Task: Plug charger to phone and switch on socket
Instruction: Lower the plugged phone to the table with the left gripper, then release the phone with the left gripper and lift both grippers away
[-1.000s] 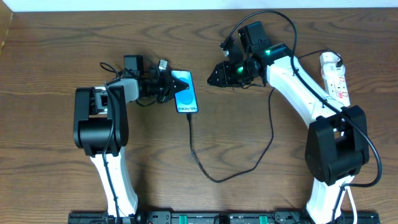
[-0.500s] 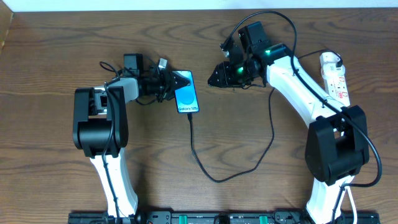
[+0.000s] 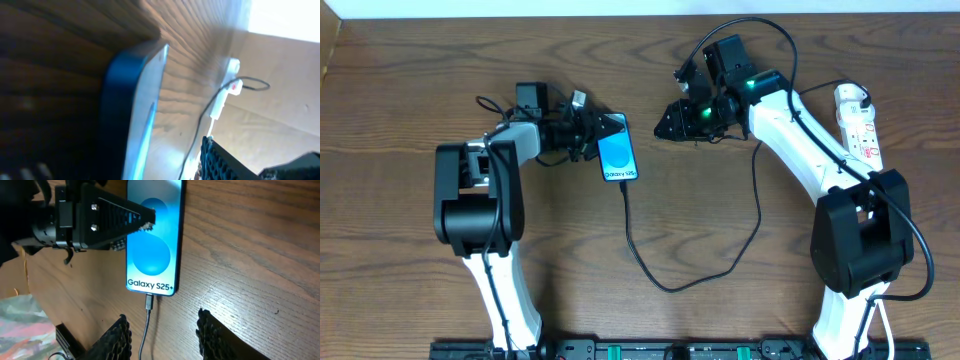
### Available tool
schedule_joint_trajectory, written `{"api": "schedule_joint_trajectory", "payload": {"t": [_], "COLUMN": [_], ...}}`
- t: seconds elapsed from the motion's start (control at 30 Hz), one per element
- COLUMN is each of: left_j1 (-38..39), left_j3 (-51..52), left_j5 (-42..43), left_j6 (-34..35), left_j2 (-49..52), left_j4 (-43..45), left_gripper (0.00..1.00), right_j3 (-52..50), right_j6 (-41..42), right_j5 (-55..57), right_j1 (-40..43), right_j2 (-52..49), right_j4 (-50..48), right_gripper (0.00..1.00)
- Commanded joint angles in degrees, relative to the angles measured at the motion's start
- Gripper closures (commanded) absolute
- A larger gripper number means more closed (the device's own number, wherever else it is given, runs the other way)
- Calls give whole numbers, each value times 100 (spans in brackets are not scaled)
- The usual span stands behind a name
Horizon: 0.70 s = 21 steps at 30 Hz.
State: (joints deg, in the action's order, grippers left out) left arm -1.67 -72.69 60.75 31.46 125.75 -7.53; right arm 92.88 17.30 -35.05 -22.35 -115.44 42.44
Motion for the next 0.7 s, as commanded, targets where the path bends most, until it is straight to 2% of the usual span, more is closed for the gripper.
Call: {"api": "schedule_joint_trajectory", "payload": {"t": [0.0, 0.13, 0.5, 0.67], "left_j1": [-153, -153, -153, -153], "left_j3": [216, 216, 216, 68], "left_j5": [-1790, -2472, -2618, -2962], "left_j6": [-133, -426, -533, -599], "left_j2": [203, -48, -83, -90], "left_j4": [-361, -833, -938, -1222], "left_gripper": [45, 41, 41, 40], "right_j3": [9, 9, 9, 9], "right_j6": [-114, -114, -173, -175], "right_j5": [4, 24, 24, 24], "right_j1": [2, 2, 2, 2], "right_j2": [-33, -33, -33, -33], "right_j4": [22, 22, 72, 94], "right_gripper": [57, 57, 57, 57]}}
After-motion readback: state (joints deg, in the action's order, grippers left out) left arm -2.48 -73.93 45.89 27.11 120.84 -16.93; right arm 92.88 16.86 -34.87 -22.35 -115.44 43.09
